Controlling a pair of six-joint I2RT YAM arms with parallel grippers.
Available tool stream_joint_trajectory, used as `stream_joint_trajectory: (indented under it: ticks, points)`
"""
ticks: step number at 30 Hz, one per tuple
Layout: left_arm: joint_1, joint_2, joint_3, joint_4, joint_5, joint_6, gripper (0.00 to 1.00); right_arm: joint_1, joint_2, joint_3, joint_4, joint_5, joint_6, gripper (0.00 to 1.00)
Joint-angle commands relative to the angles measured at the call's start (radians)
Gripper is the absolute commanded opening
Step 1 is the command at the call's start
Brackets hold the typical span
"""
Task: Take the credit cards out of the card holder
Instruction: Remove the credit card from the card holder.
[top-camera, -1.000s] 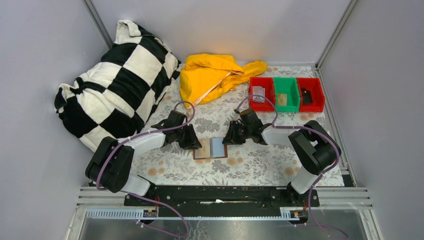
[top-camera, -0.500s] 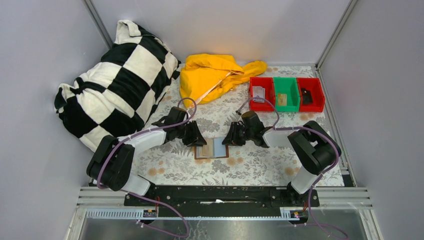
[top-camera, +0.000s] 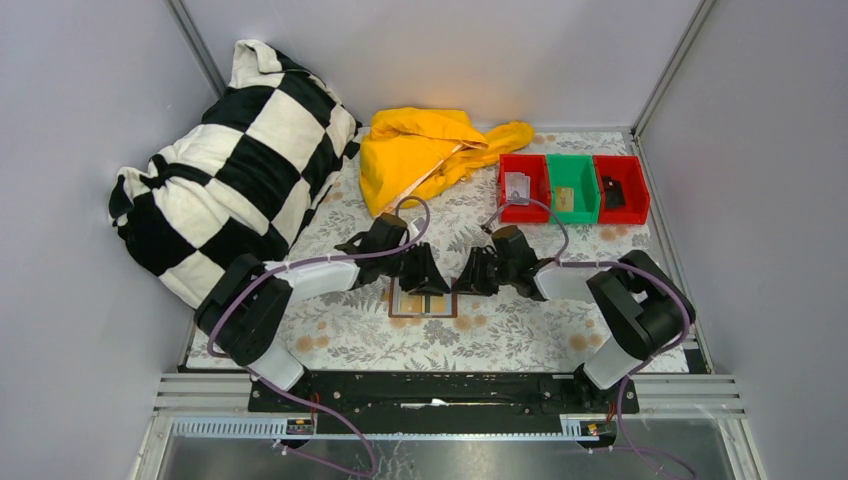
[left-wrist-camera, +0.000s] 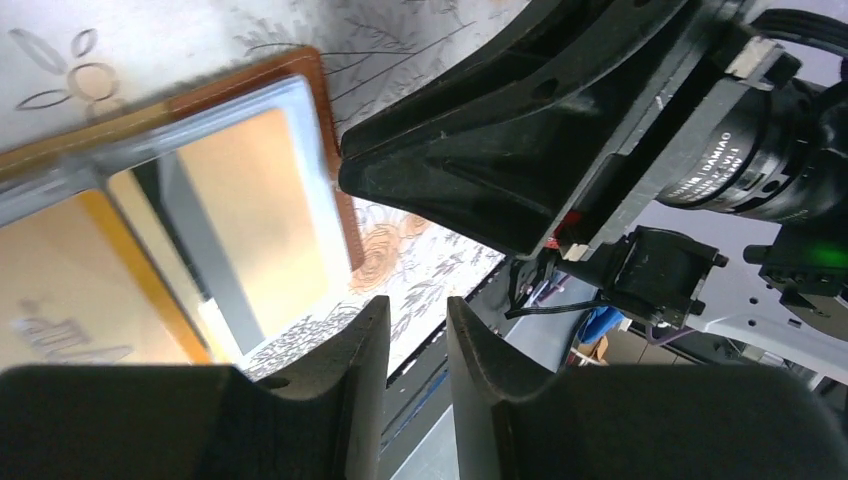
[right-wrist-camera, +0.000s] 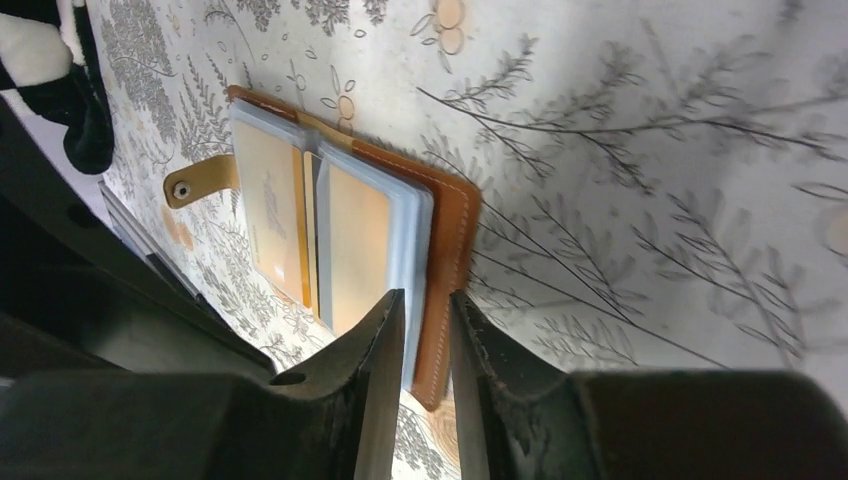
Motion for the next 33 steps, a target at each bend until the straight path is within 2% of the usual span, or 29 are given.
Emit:
stream_joint_trajectory:
  ticks: [1,7,11,15,18,22,33]
  points:
    - [-0.001,-0.035,0.081,-0.002,-0.006,0.03,0.32,-0.039,-0.109,-0.017,-0.11,0.05,-0.048,0.31]
    - [0.119,-0.155,0.057,-0.19,-0.103,0.115,0.37,-0.034,-0.197,0.022,-0.191,0.057,-0.08,0.31]
    - [0.172,-0.174,0.016,-0.269,-0.13,0.156,0.38,0.035,-0.191,0.083,-0.172,0.059,-0.051,0.31]
    - [0.174,-0.188,-0.04,-0.225,-0.098,0.135,0.38,0.129,-0.103,0.156,-0.116,0.051,-0.003,0.31]
    - [0.173,-0.169,-0.063,-0.165,-0.076,0.11,0.38,0.136,-0.023,0.139,-0.004,0.013,0.066,0.3]
    - [0.169,-0.126,-0.071,-0.125,-0.051,0.092,0.37,0.136,0.058,0.143,0.029,-0.007,0.074,0.29]
    - [0.102,-0.081,-0.079,-0.066,-0.054,0.065,0.37,0.133,0.003,0.099,-0.056,0.081,0.032,0.29]
